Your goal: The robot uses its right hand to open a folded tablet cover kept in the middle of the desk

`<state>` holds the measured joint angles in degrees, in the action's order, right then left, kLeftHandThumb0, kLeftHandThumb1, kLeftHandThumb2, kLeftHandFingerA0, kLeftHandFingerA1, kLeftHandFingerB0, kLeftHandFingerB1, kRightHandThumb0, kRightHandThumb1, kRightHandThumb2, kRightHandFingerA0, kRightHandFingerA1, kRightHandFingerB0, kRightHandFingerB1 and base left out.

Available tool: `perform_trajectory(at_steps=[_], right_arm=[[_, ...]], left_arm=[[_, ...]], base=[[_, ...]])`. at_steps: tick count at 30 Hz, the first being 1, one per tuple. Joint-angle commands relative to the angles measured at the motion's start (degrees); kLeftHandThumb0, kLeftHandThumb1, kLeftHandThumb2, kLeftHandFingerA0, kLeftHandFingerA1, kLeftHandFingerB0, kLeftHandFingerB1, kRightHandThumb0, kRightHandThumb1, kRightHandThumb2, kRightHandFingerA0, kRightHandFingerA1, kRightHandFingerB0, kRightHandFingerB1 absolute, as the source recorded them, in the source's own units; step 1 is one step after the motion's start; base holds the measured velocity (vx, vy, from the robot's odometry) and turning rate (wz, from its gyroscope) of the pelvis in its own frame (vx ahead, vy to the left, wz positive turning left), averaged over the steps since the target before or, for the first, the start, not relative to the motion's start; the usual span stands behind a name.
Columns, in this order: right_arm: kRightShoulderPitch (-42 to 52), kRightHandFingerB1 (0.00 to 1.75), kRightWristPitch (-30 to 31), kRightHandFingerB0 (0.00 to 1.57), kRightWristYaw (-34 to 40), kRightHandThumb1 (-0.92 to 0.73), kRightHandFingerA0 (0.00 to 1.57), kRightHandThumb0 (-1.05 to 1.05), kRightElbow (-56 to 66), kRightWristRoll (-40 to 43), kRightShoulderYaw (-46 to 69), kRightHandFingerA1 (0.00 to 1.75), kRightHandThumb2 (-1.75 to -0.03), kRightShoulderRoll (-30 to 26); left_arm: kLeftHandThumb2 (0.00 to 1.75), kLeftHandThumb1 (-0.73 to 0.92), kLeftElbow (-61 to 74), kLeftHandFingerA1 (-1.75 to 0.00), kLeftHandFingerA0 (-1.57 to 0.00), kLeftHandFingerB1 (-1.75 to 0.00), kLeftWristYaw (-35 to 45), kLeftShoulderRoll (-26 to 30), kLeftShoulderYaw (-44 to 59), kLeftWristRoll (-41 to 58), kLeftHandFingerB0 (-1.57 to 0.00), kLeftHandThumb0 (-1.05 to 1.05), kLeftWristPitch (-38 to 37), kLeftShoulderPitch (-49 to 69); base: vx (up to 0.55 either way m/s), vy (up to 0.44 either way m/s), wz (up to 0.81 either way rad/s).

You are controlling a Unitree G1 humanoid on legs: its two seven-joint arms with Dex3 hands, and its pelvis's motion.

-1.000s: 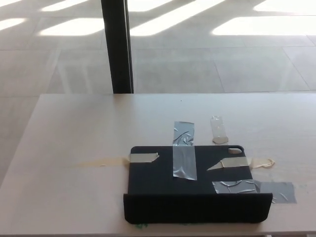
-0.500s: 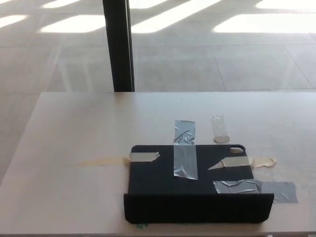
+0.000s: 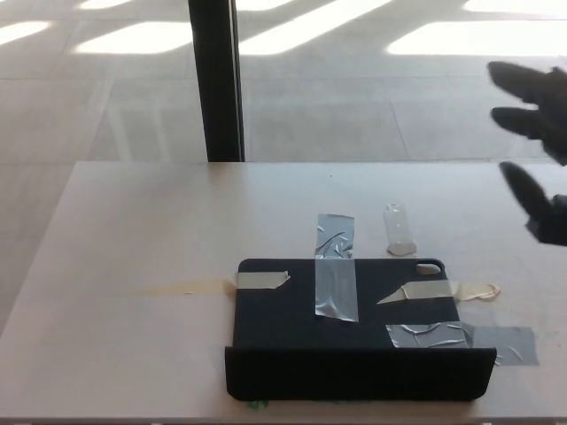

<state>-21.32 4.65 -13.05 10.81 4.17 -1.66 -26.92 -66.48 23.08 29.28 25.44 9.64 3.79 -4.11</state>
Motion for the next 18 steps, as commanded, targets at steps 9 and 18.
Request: perform_trajectory(at_steps=[9, 18], right_arm=[[-4.81, 0.07, -0.35, 0.13, -11.14, -0.80, 0.03, -1.05, -7.09, -21.30, -22.52, 0.22, -1.27, -8.16], [-5.33, 0.28, 4.27, 0.13, -9.84, -0.72, 0.00, -1.00, -10.09, -23.87, -25.49, 0.25, -1.18, -7.29]], left_arm=[[0.64, 0.66, -0.03, -1.22, -0.42, -1.09, 1.53, 1.82, -0.97, 0.27, -0.24, -1.05, -2.55, 0.29], [0.63, 0.67, 0.17, -1.21, -0.44, -1.08, 1.50, 2.03, -1.60, 0.00, -0.24, -1.05, -2.61, 0.07]], base=[[0.00, 0.000, 0.00], [0.00, 0.000, 0.00]])
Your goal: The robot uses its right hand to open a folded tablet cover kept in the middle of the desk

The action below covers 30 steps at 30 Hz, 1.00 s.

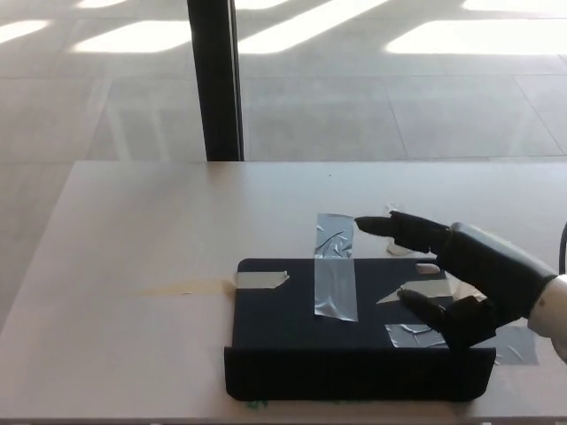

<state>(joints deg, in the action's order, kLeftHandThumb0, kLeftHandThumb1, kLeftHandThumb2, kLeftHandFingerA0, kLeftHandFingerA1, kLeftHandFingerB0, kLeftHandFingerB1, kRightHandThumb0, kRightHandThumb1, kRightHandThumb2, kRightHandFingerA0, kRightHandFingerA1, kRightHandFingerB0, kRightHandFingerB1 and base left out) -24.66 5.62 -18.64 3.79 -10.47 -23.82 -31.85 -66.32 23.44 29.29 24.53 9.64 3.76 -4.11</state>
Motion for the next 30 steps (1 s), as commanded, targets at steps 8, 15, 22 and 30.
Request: perform_trajectory(at_steps=[8, 15, 22, 30], right_arm=[[-1.25, 0.38, 0.17, 0.12, -2.27, -0.68, 0.03, -0.96, -7.56, -14.35, -6.61, 0.47, -1.10, -1.01], [-0.04, 0.43, 0.48, 0.12, 0.75, -0.66, 0.02, -0.96, -13.22, -21.19, -11.96, 0.44, -1.07, 1.26], [-0.67, 0.30, 0.29, 0.20, 0.57, -0.82, 0.04, -0.96, -17.06, -24.10, -14.56, 0.44, -0.65, 3.20], [4.49, 0.46, -3.62, 0.20, 5.06, -0.62, 0.04, -0.83, -13.35, -29.14, -15.25, 0.53, -0.99, 1.67]], left_arm=[[0.63, 0.69, -0.17, -1.20, -0.44, -1.08, 0.82, 2.45, -1.49, -0.12, -0.25, -1.05, -2.71, -0.58], [0.64, 0.67, -0.90, -1.19, -0.45, -1.08, 0.82, 2.10, -1.75, 0.16, -0.24, -1.05, -3.18, -1.27], [0.62, 0.70, -0.89, -1.19, -0.44, -1.07, 0.81, 2.02, -1.84, 0.17, -0.25, -1.05, -2.77, -2.01], [0.63, 0.69, -1.09, -1.20, -0.43, -1.08, 0.55, 1.79, -1.97, 0.27, -0.24, -1.05, -2.57, -2.62]], base=[[0.00, 0.000, 0.00], [0.00, 0.000, 0.00], [0.00, 0.000, 0.00], [0.00, 0.000, 0.00]])
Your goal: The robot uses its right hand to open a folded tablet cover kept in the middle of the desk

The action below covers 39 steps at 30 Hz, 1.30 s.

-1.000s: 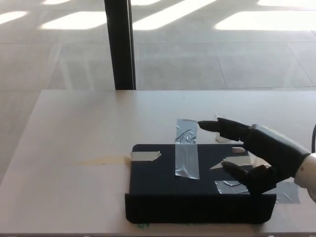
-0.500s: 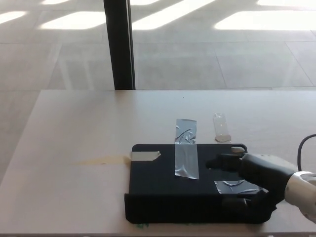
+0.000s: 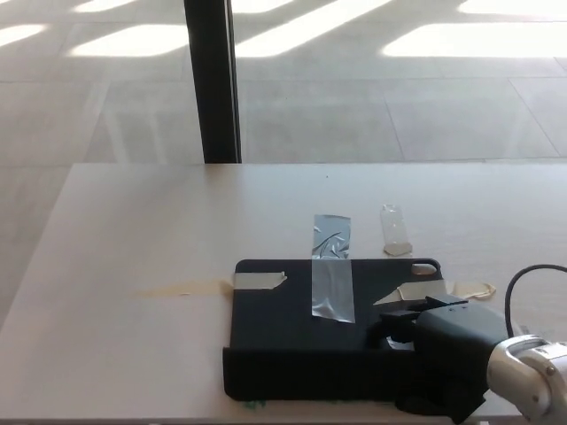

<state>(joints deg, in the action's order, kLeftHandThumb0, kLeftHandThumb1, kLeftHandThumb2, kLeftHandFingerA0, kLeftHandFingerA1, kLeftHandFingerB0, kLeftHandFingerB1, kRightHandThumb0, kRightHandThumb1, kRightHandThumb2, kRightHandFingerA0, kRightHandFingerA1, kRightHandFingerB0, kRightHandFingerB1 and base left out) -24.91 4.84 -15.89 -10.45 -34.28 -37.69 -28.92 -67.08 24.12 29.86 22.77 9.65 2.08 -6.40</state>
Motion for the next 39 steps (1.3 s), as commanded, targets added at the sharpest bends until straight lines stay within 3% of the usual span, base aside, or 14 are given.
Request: perform_trajectory(at_steps=[1, 3, 4, 5, 16, 17, 18, 19, 20, 22, 23, 32, 39], right_arm=[[5.55, 0.46, -3.23, 0.22, 2.63, -0.60, 0.08, -0.78, 1.74, -5.63, -1.15, 0.54, -0.96, -1.59], [7.85, 0.46, -4.54, 0.22, 3.67, -0.59, 0.08, -0.77, 3.83, -6.18, -0.60, 0.55, -0.95, -2.57], [8.87, 0.33, -5.54, 0.30, 4.48, -0.74, 0.12, -0.73, 4.73, -6.59, -0.26, 0.52, -0.64, -3.13], [10.98, 0.46, -6.17, 0.21, 3.50, -0.59, 0.10, -0.74, 7.93, -6.10, 0.52, 0.56, -0.94, -4.58], [25.90, 0.45, -3.77, 0.21, 1.64, -0.58, 0.12, -0.71, 24.20, -4.80, 6.88, 0.55, -0.93, -7.29], [26.68, 0.33, -4.02, 0.27, 1.72, -0.76, 0.14, -0.70, 24.65, -4.67, 7.20, 0.52, -0.63, -7.31], [28.57, 0.45, -4.14, 0.20, 1.87, -0.60, 0.14, -0.72, 25.96, -4.39, 7.70, 0.56, -0.93, -7.42], [30.36, 0.45, -3.70, 0.20, 1.76, -0.60, 0.14, -0.72, 27.41, -4.47, 8.19, 0.56, -0.93, -7.27], [31.68, 0.32, -3.48, 0.28, 1.51, -0.76, 0.16, -0.69, 28.25, -3.60, 8.70, 0.51, -0.62, -6.93], [32.23, 0.32, -3.56, 0.28, 1.12, -0.76, 0.16, -0.69, 28.61, -3.80, 9.20, 0.51, -0.62, -6.59], [34.06, 0.44, -2.54, 0.19, -0.07, -0.60, 0.11, -0.70, 29.89, -2.77, 9.55, 0.52, -0.91, -6.04], [42.83, 0.43, -1.17, 0.19, 2.43, -0.61, 0.12, -0.69, 30.46, -1.22, 10.94, 0.50, -0.91, 0.11], [44.87, 0.43, -1.90, 0.17, 3.09, -0.62, 0.08, -0.69, 28.85, -3.99, 9.87, 0.51, -0.93, 1.09]], left_arm=[[0.61, 0.70, -0.22, -1.17, -0.45, -1.02, -0.15, 1.32, -0.24, 0.25, -0.26, -1.05, -0.79, -0.47], [0.62, 0.69, -0.22, -1.18, -0.44, -1.06, -0.30, 1.49, -0.25, 0.25, -0.25, -1.05, -0.56, -0.78], [0.62, 0.68, -0.68, -1.19, -0.44, -1.07, -0.15, 1.62, -0.17, 0.30, -0.25, -1.05, -0.67, -1.07], [0.62, 0.67, -0.90, -1.21, -0.44, -1.09, -0.29, 1.72, 0.14, 0.60, -0.26, -1.05, -0.21, -1.39], [0.62, 0.70, -0.83, -1.18, -0.47, -1.04, -0.98, 2.04, 0.14, 0.37, -0.28, -1.04, -0.54, -1.83], [0.62, 0.69, -1.03, -1.19, -0.46, -1.07, -1.04, 2.02, 0.15, 0.35, -0.26, -1.05, -0.67, -1.85], [0.62, 0.69, -1.24, -1.19, -0.44, -1.08, -0.98, 2.00, 0.17, 0.35, -0.25, -1.05, -0.85, -1.85], [0.62, 0.69, -1.19, -1.19, -0.44, -1.08, -0.80, 2.04, 0.20, 0.40, -0.25, -1.05, -0.86, -1.80], [0.62, 0.70, -1.30, -1.18, -0.45, -1.08, -0.94, 2.05, 0.08, 0.26, -0.26, -1.05, -0.80, -1.86], [0.62, 0.70, -1.34, -1.18, -0.45, -1.08, -0.96, 2.06, 0.06, 0.25, -0.26, -1.05, -0.81, -1.88], [0.61, 0.70, -1.05, -1.16, -0.46, -1.04, -0.76, 2.20, 0.18, 0.40, -0.28, -1.05, -0.98, -1.74], [0.62, 0.69, -1.17, -1.20, -0.45, -1.07, -0.79, 2.26, 0.05, 0.40, -0.26, -1.05, -1.11, -1.92], [0.61, 0.71, -0.89, -1.18, -0.47, -1.02, -0.65, 2.70, -0.28, 0.12, -0.28, -1.04, -0.86, -2.09]], base=[[0.00, 0.000, 0.00], [0.00, 0.000, 0.00], [0.00, 0.000, 0.00], [0.00, 0.000, 0.00], [0.00, 0.000, 0.00], [0.00, 0.000, 0.00], [0.00, 0.000, 0.00], [0.00, 0.000, 0.00], [0.00, 0.000, 0.00], [0.00, 0.000, 0.00], [0.00, 0.000, 0.00], [0.00, 0.000, 0.00], [0.00, 0.000, 0.00]])
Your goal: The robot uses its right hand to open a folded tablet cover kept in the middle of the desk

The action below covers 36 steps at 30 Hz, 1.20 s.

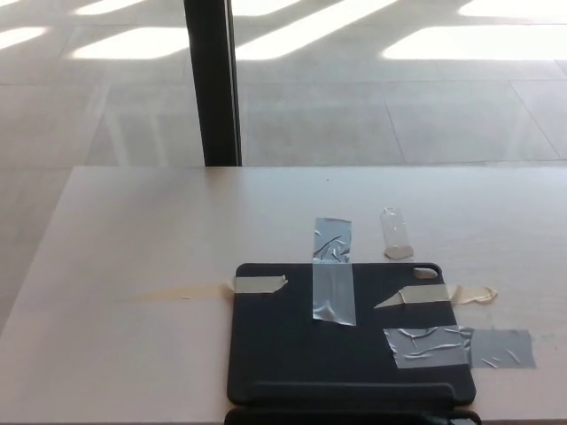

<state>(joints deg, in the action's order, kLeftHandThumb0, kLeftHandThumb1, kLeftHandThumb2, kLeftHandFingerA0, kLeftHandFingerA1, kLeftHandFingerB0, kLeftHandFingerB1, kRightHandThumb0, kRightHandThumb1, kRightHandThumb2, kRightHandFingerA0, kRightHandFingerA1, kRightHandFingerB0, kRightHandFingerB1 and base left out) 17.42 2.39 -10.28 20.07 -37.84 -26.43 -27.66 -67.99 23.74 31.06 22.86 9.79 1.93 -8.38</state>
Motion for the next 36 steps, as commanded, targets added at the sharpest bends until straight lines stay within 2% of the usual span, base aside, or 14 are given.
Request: perform_trajectory(at_steps=[1, 9, 10, 12, 13, 15, 16, 22, 26, 28, 30, 33, 34, 36], right_arm=[[2.55, 0.44, 0.60, 0.17, -2.62, -0.62, 0.07, -0.69, -1.57, -0.15, -1.02, 0.51, -0.93, -0.20], [5.26, 0.45, 0.94, 0.18, -3.65, -0.62, 0.08, -0.68, -0.99, 1.14, 0.67, 0.53, -0.94, 0.42], [5.80, 0.31, 0.07, 0.27, -3.69, -0.77, 0.14, -0.67, -0.95, 1.37, 0.79, 0.52, -0.63, -0.11], [5.78, 0.32, 0.22, 0.27, -4.57, -0.79, 0.15, -0.67, -0.24, 1.60, 1.23, 0.51, -0.63, -0.28], [5.30, 0.45, -0.45, 0.18, -4.99, -0.62, 0.10, -0.69, 0.08, 2.49, 1.90, 0.54, -0.94, -0.61], [3.56, 0.44, -0.85, 0.17, -6.57, -0.64, 0.09, -0.70, 1.94, 4.43, 4.04, 0.54, -0.95, -1.13], [2.47, 0.30, -0.45, 0.25, -7.34, -0.79, 0.13, -0.66, 3.65, 5.32, 5.70, 0.49, -0.64, -1.30], [-2.39, 0.31, 0.90, 0.23, -10.87, -0.79, 0.12, -0.67, 10.03, 8.99, 13.08, 0.54, -0.64, -2.27], [-8.28, 0.32, 3.81, 0.27, -14.21, -0.78, 0.19, -0.68, 15.49, 15.89, 23.80, 0.47, -0.63, -4.21], [-11.93, 0.34, 4.80, 0.33, -14.28, -0.75, 0.21, -0.66, 15.68, 24.02, 33.61, 0.53, -0.63, -3.93], [-13.43, 0.34, 4.97, 0.32, -14.64, -0.74, 0.21, -0.63, 14.76, 29.45, 39.51, 0.49, -0.62, -3.57], [-14.28, 0.33, 4.43, 0.32, -14.18, -0.75, 0.24, -0.63, 13.29, 31.88, 46.16, 0.52, -0.63, -3.91], [-14.78, 0.34, 6.55, 0.34, -13.30, -0.73, 0.25, -0.65, 11.49, 34.27, 51.47, 0.47, -0.62, -3.27], [-15.11, 0.35, 5.62, 0.33, -12.40, -0.73, 0.28, -0.64, 9.18, 35.12, 54.78, 0.45, -0.62, -3.12]], left_arm=[[0.63, 0.70, 0.10, -1.19, -0.47, -1.06, -0.26, 1.49, -0.41, -0.03, -0.27, -1.04, -0.85, -0.05], [0.62, 0.69, -0.38, -1.20, -0.45, -1.09, -0.26, 1.18, -0.04, 0.41, -0.26, -1.05, -0.87, 0.29], [0.62, 0.69, -0.40, -1.19, -0.45, -1.08, -0.35, 1.20, -0.12, 0.30, -0.26, -1.05, -0.87, 0.43], [0.62, 0.69, -0.21, -1.19, -0.44, -1.08, 0.01, 1.17, -0.03, 0.43, -0.26, -1.05, -1.14, 0.83], [0.62, 0.69, -0.19, -1.20, -0.45, -1.09, -0.08, 1.15, 0.01, 0.46, -0.26, -1.05, -1.17, 0.88], [0.61, 0.70, -0.14, -1.16, -0.47, -1.04, -0.39, 1.28, -0.03, 0.35, -0.29, -1.05, -1.11, 1.03], [0.63, 0.69, -0.02, -1.20, -0.45, -1.08, -0.10, 1.30, -0.07, 0.35, -0.25, -1.05, -1.25, 1.16], [0.63, 0.68, -0.45, -1.19, -0.45, -1.07, 0.17, 1.45, -0.06, 0.34, -0.25, -1.05, -1.42, 1.61], [0.62, 0.69, -0.64, -1.19, -0.46, -1.07, -0.04, 1.39, 0.01, 0.34, -0.25, -1.05, -1.84, 2.10], [0.64, 0.66, -0.14, -1.18, -0.45, -1.05, 0.59, 1.38, -0.12, 0.32, -0.26, -1.05, -1.91, 2.58], [0.65, 0.66, -0.33, -1.20, -0.44, -1.09, 0.63, 1.42, -0.07, 0.33, -0.24, -1.05, -1.92, 2.71], [0.63, 0.66, -0.43, -1.18, -0.46, -1.05, 1.02, 1.49, 0.14, 0.56, -0.26, -1.05, -1.75, 2.86], [0.63, 0.66, -0.43, -1.19, -0.43, -1.07, 0.95, 1.47, 0.09, 0.49, -0.24, -1.05, -1.84, 2.94], [0.63, 0.66, -0.47, -1.18, -0.44, -1.07, 0.87, 1.36, 0.02, 0.39, -0.25, -1.05, -2.05, 3.01]], base=[[0.00, 0.000, 0.00], [0.00, 0.000, 0.00], [0.00, 0.000, 0.00], [0.00, 0.000, 0.00], [0.00, 0.000, 0.00], [0.00, 0.000, 0.00], [0.00, 0.000, 0.00], [0.00, 0.000, 0.00], [0.00, 0.000, 0.00], [0.00, 0.000, 0.00], [0.00, 0.000, 0.00], [0.00, 0.000, 0.00], [0.00, 0.000, 0.00], [0.00, 0.000, 0.00]])
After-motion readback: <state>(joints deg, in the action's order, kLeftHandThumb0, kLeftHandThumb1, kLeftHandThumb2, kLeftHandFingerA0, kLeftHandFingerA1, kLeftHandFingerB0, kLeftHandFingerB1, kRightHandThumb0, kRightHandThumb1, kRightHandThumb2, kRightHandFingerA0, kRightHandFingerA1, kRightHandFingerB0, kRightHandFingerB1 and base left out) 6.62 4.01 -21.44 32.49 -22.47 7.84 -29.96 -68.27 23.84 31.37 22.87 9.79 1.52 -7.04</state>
